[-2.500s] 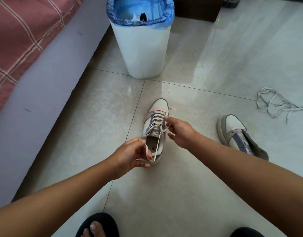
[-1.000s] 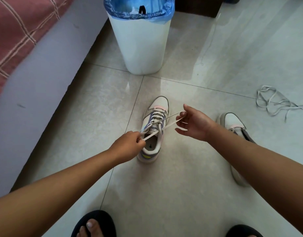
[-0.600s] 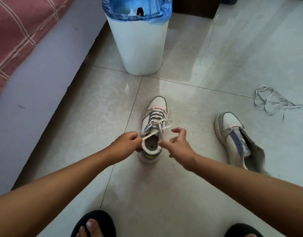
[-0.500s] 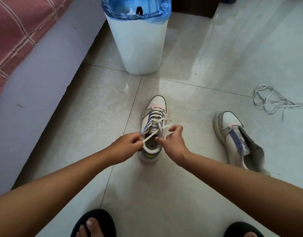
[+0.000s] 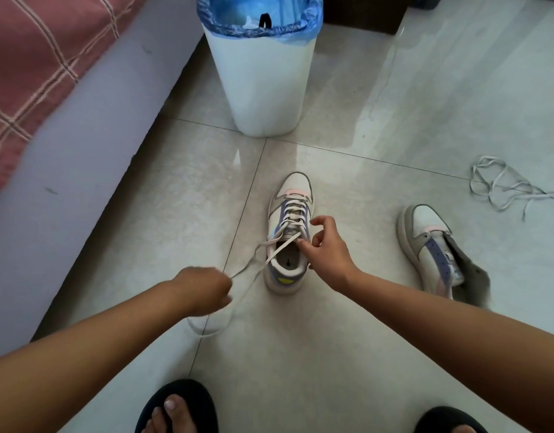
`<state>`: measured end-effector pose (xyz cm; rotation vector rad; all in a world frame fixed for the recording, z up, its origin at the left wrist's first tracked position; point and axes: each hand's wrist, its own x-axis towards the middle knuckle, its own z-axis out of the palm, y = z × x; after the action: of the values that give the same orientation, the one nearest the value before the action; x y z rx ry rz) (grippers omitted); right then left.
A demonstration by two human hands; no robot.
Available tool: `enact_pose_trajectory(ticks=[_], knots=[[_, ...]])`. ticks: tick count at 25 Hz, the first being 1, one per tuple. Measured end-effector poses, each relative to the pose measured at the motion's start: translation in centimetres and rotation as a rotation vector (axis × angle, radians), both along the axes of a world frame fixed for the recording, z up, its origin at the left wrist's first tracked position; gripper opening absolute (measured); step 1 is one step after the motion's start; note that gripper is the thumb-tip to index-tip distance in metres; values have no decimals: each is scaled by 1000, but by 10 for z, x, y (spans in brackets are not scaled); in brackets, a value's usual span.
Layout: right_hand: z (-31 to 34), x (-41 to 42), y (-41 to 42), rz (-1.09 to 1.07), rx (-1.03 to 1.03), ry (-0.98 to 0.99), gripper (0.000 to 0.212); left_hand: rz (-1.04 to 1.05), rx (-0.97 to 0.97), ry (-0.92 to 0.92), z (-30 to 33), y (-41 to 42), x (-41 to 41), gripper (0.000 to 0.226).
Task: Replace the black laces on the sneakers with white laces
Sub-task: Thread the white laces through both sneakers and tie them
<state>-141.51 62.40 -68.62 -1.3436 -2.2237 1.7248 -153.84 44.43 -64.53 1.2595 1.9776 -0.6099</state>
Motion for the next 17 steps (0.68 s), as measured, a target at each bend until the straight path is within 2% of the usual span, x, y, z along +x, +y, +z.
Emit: enact_pose_trajectory(ticks=[2, 4, 10, 13, 15, 17], knots=[[1, 1, 3, 82, 140, 6, 38, 90, 295, 74, 3, 25, 2, 32], [-1, 1, 2, 156, 249, 8, 37, 188, 492, 72, 3, 51, 9, 31], [-5, 5, 2, 208, 359, 79, 34, 126, 459, 67, -9, 87, 32, 31], [-3, 14, 2, 225, 318, 65, 30, 149, 441, -184, -1, 79, 29, 24], [-1, 23, 0, 253, 304, 39, 28, 396, 450, -413, 5, 73, 23, 34], [2, 24, 7, 171, 282, 26, 20, 715, 568, -517, 4, 76, 10, 37]])
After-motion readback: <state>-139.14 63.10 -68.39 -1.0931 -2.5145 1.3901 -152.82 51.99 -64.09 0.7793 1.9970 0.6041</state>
